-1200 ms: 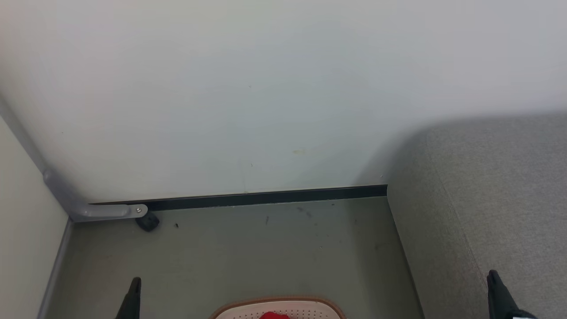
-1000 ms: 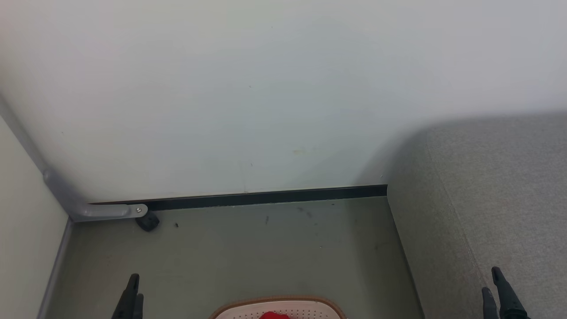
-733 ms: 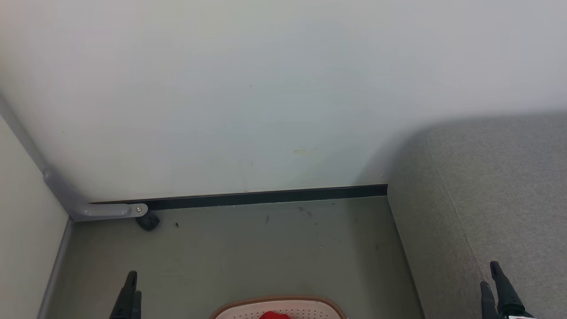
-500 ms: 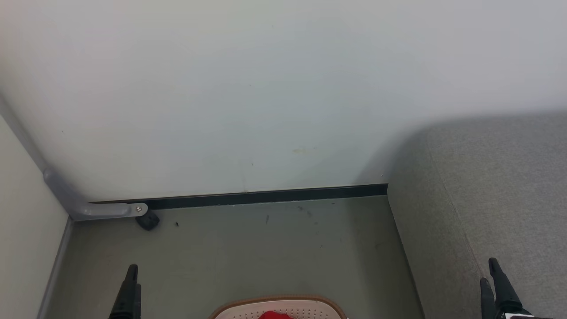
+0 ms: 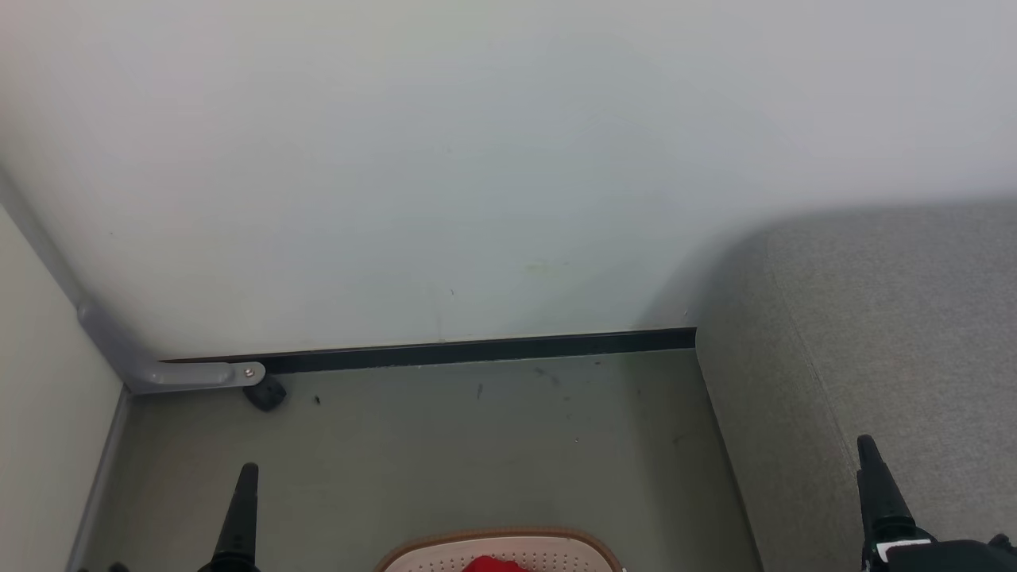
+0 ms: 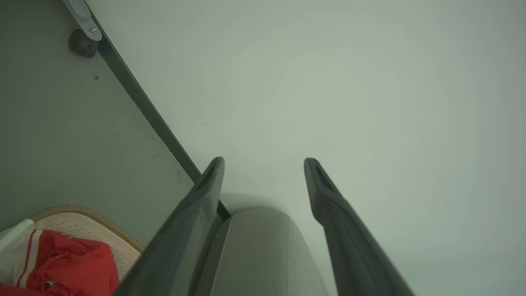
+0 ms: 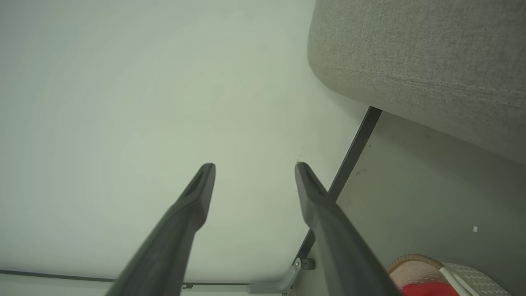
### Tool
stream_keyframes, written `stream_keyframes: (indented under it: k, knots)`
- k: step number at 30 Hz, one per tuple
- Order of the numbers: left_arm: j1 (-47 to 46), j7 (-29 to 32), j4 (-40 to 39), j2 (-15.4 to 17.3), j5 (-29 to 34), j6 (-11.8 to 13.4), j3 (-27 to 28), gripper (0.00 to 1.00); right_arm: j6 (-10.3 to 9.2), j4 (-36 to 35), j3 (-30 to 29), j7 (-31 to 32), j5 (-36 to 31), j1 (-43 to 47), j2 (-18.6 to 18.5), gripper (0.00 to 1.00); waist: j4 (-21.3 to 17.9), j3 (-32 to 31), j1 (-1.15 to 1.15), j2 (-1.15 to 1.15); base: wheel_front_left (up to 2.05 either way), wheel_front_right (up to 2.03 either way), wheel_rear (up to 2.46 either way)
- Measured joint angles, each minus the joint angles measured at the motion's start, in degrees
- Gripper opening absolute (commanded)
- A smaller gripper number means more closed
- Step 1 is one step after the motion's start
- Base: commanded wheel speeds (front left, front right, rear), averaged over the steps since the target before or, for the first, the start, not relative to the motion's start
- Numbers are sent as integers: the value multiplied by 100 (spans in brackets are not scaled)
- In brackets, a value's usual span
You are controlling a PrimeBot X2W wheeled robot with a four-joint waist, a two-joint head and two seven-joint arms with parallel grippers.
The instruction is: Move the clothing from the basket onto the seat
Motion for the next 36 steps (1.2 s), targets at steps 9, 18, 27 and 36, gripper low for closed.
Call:
stream_keyframes:
  k: [9,18,27,36]
  knots:
    - [-34,-194,-24,179,1085,112,-250,100,0,10,435,-234,-924,-197,-254,100,4,10,0,0,0,0,0]
    - [-115,-425,20,355,2253,455,-495,100,-152,78,928,-445,-2063,-350,-513,100,7,12,0,0,0,0,0]
    - [-138,-602,14,393,2963,557,-665,100,-280,129,1215,-644,-2791,-471,-642,100,23,9,0,0,0,0,0]
    - [-208,-801,-18,400,3601,648,-759,100,-328,156,1438,-842,-3422,-578,-728,100,41,1,0,0,0,0,0]
